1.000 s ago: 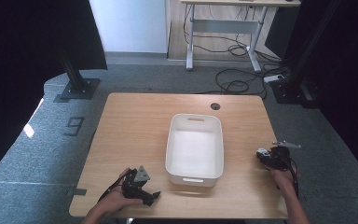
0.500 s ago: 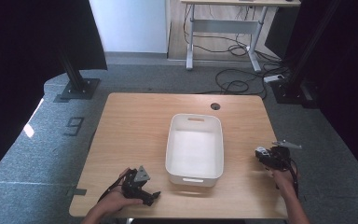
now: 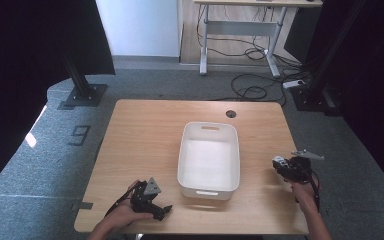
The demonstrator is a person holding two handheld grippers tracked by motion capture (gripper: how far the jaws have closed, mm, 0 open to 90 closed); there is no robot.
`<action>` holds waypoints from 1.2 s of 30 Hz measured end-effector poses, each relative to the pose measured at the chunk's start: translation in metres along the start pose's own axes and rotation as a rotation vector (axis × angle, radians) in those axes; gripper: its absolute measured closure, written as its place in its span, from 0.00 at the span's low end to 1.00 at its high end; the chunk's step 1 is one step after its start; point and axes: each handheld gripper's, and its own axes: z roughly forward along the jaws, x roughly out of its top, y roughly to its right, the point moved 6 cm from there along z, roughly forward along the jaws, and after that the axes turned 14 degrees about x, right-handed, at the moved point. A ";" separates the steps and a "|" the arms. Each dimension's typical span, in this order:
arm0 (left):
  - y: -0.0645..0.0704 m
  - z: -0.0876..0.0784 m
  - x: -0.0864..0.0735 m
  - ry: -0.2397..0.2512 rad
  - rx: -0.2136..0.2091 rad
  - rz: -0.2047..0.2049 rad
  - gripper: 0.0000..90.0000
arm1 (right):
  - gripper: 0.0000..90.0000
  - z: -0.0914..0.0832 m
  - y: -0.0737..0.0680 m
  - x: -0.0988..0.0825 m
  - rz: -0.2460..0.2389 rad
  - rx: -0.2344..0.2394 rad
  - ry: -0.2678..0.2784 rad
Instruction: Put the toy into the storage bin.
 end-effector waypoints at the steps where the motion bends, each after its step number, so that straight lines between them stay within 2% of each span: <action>1: 0.000 0.000 0.000 0.000 0.000 0.000 0.00 | 0.56 0.000 0.000 0.000 0.001 0.000 0.000; 17: 0.000 0.000 0.000 0.000 0.000 0.001 0.00 | 0.56 -0.008 -0.008 0.006 -0.006 0.005 0.035; 36: 0.000 0.000 0.000 0.000 0.000 0.001 0.00 | 0.56 -0.016 -0.024 0.017 -0.033 0.039 0.078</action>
